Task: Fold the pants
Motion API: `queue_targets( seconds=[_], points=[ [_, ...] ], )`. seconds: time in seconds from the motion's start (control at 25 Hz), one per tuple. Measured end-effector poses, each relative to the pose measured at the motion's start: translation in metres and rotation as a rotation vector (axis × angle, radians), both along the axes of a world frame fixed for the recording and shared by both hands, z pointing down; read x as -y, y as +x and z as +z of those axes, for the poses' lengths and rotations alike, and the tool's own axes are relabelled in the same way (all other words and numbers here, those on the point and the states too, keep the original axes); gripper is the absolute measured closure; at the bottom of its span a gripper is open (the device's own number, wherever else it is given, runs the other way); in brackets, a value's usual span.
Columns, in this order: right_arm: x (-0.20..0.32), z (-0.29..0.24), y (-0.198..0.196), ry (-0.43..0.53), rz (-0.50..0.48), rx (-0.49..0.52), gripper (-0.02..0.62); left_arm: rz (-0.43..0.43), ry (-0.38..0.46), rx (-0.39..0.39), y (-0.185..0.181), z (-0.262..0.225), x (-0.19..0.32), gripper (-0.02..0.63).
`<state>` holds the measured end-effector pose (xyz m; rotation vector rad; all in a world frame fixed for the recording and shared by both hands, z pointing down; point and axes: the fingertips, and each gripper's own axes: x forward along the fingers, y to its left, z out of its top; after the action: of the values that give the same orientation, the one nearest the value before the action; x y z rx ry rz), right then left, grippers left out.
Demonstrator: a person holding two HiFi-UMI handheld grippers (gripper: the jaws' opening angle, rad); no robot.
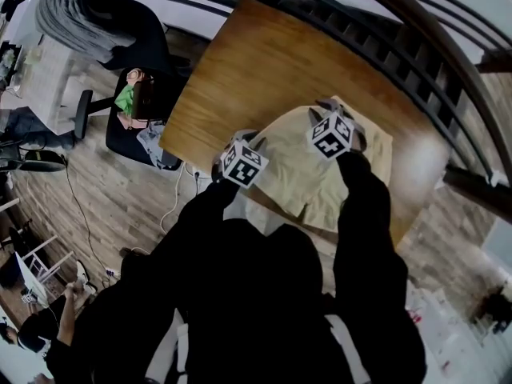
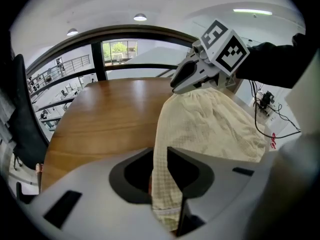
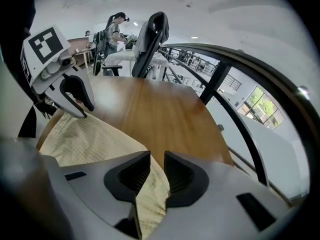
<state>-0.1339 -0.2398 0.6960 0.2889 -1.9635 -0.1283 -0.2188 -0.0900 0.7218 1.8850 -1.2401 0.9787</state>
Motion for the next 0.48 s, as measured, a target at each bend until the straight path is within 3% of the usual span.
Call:
queue_targets(
  seconds=[0.48],
  points=[
    [-0.005,0.033,0.003,-0.045,-0.129,-0.138,0.514,0.009,-0.073,0.002,-0.003,0.021,0.001,0.535]
  ],
)
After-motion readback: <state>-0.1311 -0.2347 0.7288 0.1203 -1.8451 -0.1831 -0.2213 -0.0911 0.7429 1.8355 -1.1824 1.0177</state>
